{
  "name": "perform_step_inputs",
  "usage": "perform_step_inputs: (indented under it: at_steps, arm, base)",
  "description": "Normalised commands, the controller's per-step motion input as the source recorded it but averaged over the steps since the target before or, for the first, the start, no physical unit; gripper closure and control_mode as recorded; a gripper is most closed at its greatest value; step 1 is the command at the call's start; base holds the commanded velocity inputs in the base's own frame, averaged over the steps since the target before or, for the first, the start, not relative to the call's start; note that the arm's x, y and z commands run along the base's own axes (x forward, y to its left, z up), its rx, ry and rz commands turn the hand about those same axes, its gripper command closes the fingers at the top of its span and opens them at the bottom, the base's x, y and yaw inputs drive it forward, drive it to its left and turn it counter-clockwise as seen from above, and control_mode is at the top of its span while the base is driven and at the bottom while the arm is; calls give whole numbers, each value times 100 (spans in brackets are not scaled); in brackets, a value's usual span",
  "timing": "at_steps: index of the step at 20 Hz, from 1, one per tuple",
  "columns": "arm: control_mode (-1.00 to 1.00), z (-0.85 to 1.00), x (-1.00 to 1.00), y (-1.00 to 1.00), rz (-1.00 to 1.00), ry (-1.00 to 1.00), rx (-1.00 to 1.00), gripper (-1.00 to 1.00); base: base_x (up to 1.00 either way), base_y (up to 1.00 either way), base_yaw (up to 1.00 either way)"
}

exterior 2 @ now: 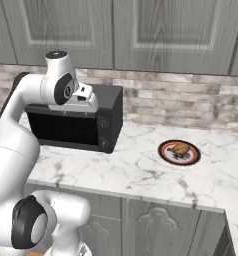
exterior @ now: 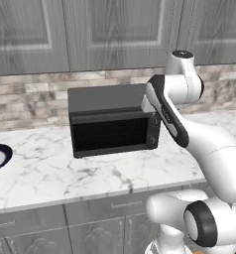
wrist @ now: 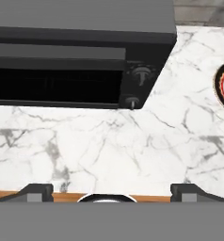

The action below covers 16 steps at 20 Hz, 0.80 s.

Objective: Open the toaster oven door. Place the bread on the top rack in the toaster oven and place the chicken drumstick on the bottom rack.

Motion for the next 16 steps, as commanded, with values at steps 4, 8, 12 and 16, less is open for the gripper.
perform_step_inputs:
  at_steps: [4,8,12,16]
  arm:
    - [100,0,0,0,0,0,0,-100]
    - [100,0,0,0,0,0,0,-100]
    - [100,0,0,0,0,0,0,-100]
    - [100,0,0,0,0,0,0,-100]
  base:
    - [0,-62,0]
    - [5,-48,-1]
    - [17,-47,-1]
    - [31,-41,0]
